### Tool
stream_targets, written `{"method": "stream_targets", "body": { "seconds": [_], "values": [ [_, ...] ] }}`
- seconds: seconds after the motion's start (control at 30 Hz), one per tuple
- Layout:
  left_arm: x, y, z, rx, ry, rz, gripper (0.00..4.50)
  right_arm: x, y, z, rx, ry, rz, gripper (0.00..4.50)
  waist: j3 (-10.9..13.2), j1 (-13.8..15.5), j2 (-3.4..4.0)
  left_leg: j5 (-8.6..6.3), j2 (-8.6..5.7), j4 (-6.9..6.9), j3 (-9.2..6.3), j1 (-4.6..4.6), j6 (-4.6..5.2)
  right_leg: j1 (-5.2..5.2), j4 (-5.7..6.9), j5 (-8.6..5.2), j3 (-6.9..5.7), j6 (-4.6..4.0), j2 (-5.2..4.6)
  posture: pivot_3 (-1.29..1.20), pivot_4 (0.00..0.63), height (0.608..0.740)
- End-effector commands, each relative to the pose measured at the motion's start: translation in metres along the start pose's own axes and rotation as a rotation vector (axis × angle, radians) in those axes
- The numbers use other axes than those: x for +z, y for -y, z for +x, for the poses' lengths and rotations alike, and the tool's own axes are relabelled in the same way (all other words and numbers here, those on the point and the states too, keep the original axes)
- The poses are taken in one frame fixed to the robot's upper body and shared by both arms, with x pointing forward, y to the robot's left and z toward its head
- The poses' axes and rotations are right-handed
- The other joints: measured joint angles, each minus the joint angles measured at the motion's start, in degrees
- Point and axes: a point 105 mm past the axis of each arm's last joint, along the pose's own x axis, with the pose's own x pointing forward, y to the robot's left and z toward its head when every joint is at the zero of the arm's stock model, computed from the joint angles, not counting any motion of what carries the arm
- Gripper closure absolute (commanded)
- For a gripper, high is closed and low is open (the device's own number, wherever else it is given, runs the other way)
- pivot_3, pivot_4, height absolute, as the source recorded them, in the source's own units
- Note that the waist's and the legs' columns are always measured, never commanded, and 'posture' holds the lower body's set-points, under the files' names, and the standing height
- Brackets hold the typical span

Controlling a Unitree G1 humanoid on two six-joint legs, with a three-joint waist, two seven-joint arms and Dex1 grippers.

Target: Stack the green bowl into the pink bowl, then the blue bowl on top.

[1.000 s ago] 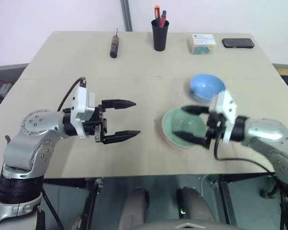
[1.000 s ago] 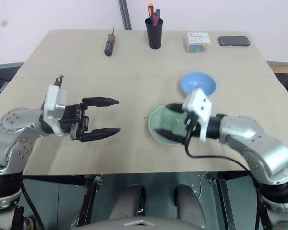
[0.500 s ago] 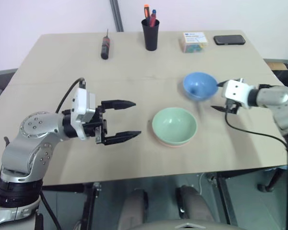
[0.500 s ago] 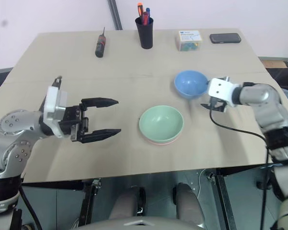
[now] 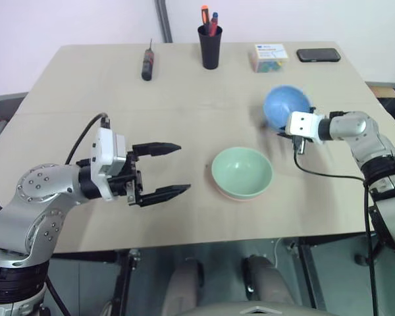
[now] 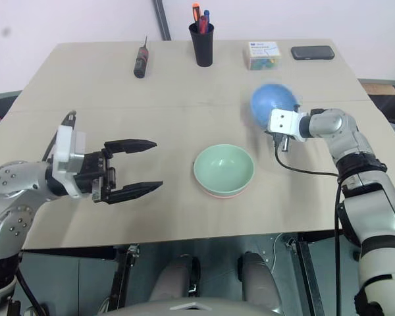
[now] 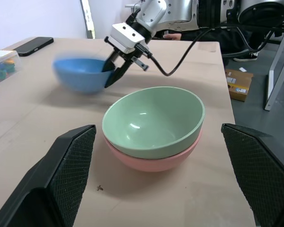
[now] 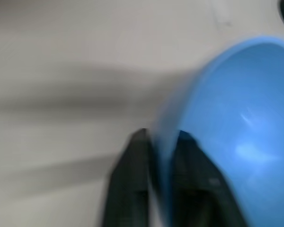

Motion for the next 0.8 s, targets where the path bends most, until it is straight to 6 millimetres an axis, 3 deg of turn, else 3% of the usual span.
{"method": "stream_targets", "body": {
  "seconds": [0.03,0.17,0.23,0.33,0.43,0.53,0.63,0.8],
  "values": [
    [0.009,0.002,-0.004,0.001,0.004,0.039,0.0,0.021,0.02,-0.022,-0.048,0.076,-0.051,4.37,0.02,0.02,0.03,0.0,0.0,0.0,-0.01,0.0,0.0,0.0,0.0,0.0,0.01,0.0,0.0,0.0,0.15,0.74],
    [0.007,-0.001,-0.009,-0.001,0.0,0.037,0.0,0.049,0.021,-0.056,-0.029,0.173,-0.014,4.37,0.05,0.38,0.08,-0.01,0.01,-0.01,-0.11,-0.05,0.01,-0.01,-0.02,0.0,-0.04,0.0,-0.01,0.0,0.15,0.74],
    [0.003,-0.003,-0.016,0.01,-0.007,0.023,0.0,0.084,0.012,-0.079,0.015,0.272,0.018,4.37,0.08,0.68,0.13,-0.01,0.01,-0.01,-0.14,-0.04,0.01,0.0,-0.02,0.0,-0.04,0.0,-0.02,0.0,0.15,0.74],
    [-0.002,-0.007,-0.026,0.036,-0.013,0.004,0.0,0.137,-0.015,-0.101,0.103,0.405,0.058,4.37,0.15,0.53,0.24,-0.01,0.04,-0.02,-0.31,-0.05,0.02,-0.01,-0.01,0.0,-0.09,0.0,-0.01,0.0,0.15,0.74],
    [-0.008,-0.013,-0.037,0.071,-0.029,-0.005,0.0,0.164,-0.044,-0.1,0.168,0.454,0.074,4.37,0.11,0.17,0.21,-0.02,0.13,-0.04,-0.36,0.03,0.02,0.01,0.04,-0.01,-0.1,-0.01,0.07,0.0,0.15,0.74],
    [-0.013,-0.018,-0.041,0.072,-0.046,-0.001,0.0,0.175,-0.065,-0.088,0.226,0.484,0.116,4.37,0.06,0.33,0.11,-0.02,0.1,0.01,-0.31,0.08,0.02,0.13,0.02,-0.01,-0.18,0.0,0.08,0.0,0.15,0.74],
    [-0.012,-0.02,-0.038,0.054,-0.043,0.012,0.0,0.167,-0.074,-0.071,0.251,0.443,0.146,4.37,0.06,0.51,0.1,-0.01,0.05,0.1,-0.11,0.06,0.02,0.16,0.01,-0.01,-0.17,0.0,0.04,0.0,0.15,0.74],
    [-0.008,-0.021,-0.032,0.04,-0.027,0.023,0.0,0.139,-0.083,-0.056,0.277,0.329,0.204,2.9,0.05,0.86,0.07,-0.01,0.03,0.1,-0.13,-0.01,0.02,0.11,0.0,-0.01,-0.2,0.0,0.04,0.0,0.15,0.74]
  ]
}}
